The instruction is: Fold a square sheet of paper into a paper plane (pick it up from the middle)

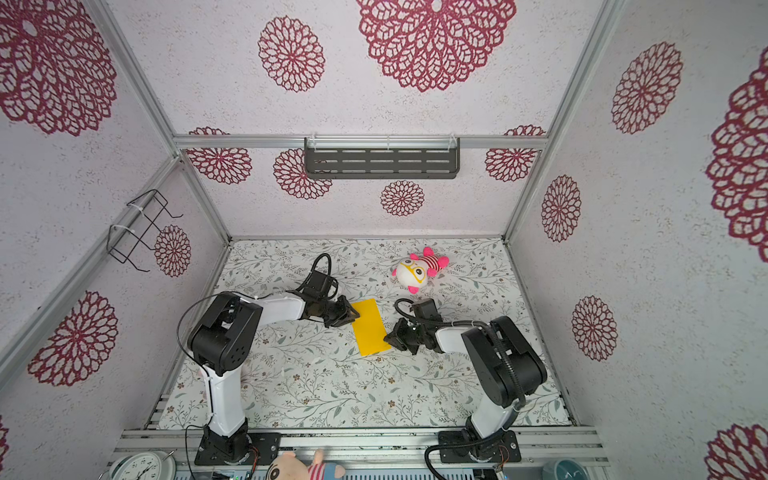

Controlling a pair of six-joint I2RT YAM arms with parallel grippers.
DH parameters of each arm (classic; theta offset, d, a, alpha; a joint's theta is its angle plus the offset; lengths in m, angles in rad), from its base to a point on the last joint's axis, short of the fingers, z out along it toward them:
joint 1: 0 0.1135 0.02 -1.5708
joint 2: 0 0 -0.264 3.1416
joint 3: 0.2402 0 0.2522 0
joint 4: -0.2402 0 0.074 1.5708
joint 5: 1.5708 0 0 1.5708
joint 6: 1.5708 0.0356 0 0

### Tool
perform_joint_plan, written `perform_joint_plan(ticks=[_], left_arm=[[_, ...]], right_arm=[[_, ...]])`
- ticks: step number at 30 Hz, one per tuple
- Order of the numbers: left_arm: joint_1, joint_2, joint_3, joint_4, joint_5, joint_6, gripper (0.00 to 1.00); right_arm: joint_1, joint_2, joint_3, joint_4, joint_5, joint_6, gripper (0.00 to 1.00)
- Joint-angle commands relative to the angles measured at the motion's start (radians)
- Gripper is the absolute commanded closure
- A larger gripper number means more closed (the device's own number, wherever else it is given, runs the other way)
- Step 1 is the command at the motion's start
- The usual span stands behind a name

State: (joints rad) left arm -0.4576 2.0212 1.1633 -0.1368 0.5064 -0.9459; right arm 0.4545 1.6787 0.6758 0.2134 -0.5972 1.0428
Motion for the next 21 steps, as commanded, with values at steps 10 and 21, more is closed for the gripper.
perform_joint_plan(ticks=[10,21], left_arm=[[-0.009,0.047,0.035,-0.056,-0.022,0.035,0.76],[-0.009,0.06,0.049,-0.073,-0.025,0.039,0.78]], right_arm=[[0.02,0.002,0.104,-0.09,-0.055,-0.087,0.97],[0.085,0.14,0.219,0.003,-0.047,-0.093,0.98]])
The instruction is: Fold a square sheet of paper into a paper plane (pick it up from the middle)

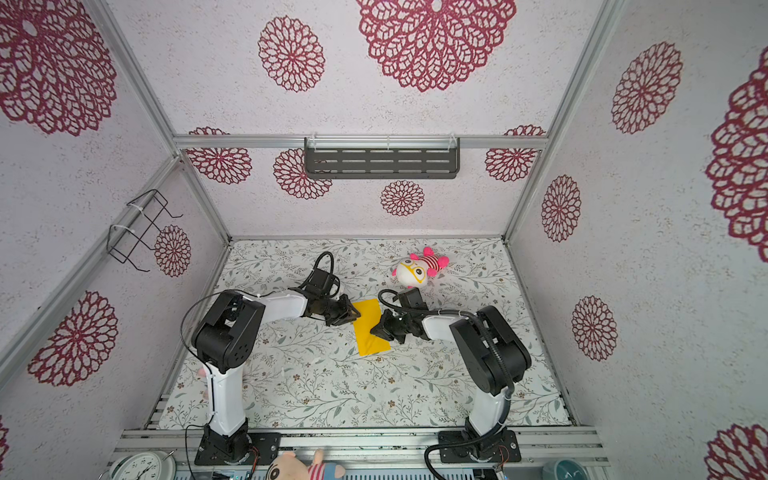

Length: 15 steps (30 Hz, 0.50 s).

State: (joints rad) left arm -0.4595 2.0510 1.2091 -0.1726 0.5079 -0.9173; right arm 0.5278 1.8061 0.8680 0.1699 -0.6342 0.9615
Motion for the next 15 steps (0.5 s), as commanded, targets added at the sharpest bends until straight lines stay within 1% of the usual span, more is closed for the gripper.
perform_joint_plan(ticks=[1,8,15], left_arm=[[-0.007,0.03,0.003,-0.038,-0.026,0.011,0.78],[-0.005,0.031,0.01,-0.058,-0.035,0.013,0.81],[-0.004,0.037,0.015,-0.064,-0.035,0.014,0.82]], right_arm=[[0.013,0.022,0.027,0.065,-0.006,-0.004,0.98],[0.017,0.062,0.01,0.179,0.026,0.056,0.97],[0.019,0.088,0.007,0.209,0.037,0.068,0.97]])
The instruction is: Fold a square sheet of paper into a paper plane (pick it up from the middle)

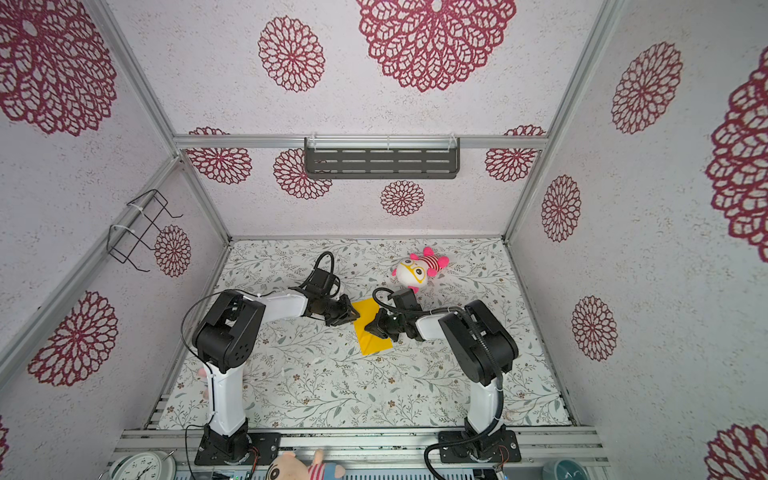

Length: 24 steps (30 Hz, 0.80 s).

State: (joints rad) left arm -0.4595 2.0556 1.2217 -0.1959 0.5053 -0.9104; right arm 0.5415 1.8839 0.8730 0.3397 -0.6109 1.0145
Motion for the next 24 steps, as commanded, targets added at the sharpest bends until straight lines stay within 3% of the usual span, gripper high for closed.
perform_joint_plan(ticks=[1,24], left_arm=[[-0.005,0.032,0.004,-0.04,-0.033,0.008,0.82],[-0.005,0.028,-0.002,-0.05,-0.042,0.011,0.82]], right_arm=[[0.006,0.013,0.004,0.038,0.013,0.014,0.97],[0.008,0.034,0.001,0.022,0.058,0.0,0.97]])
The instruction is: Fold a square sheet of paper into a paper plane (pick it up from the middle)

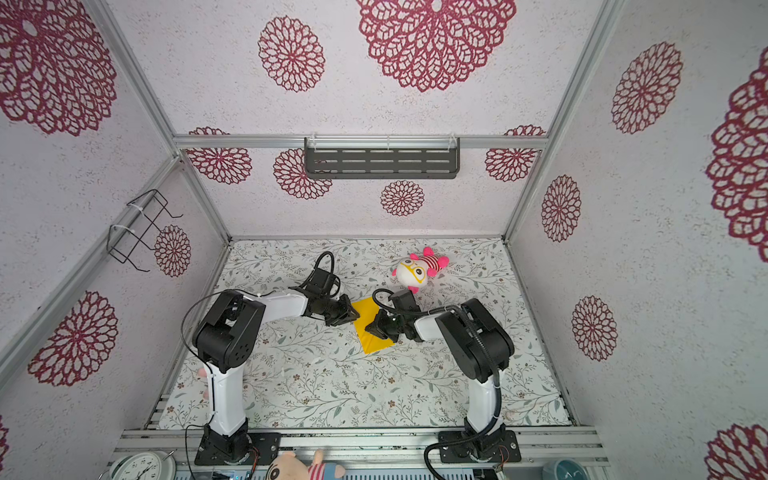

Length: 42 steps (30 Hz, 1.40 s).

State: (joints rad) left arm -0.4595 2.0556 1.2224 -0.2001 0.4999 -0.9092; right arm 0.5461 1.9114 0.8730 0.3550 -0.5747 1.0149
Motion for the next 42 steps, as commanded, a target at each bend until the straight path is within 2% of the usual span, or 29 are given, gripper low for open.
perform_joint_plan(ticks=[1,18,42], left_arm=[[-0.005,0.028,-0.004,-0.047,-0.038,0.01,0.82],[-0.001,0.024,-0.003,-0.062,-0.058,0.014,0.83],[-0.002,0.017,0.002,-0.065,-0.058,0.013,0.84]], right_arm=[[0.003,0.009,0.001,0.005,0.022,-0.001,0.97],[0.003,-0.038,-0.015,-0.016,0.027,-0.024,0.96],[0.002,0.0,-0.022,-0.01,0.046,-0.011,0.94]])
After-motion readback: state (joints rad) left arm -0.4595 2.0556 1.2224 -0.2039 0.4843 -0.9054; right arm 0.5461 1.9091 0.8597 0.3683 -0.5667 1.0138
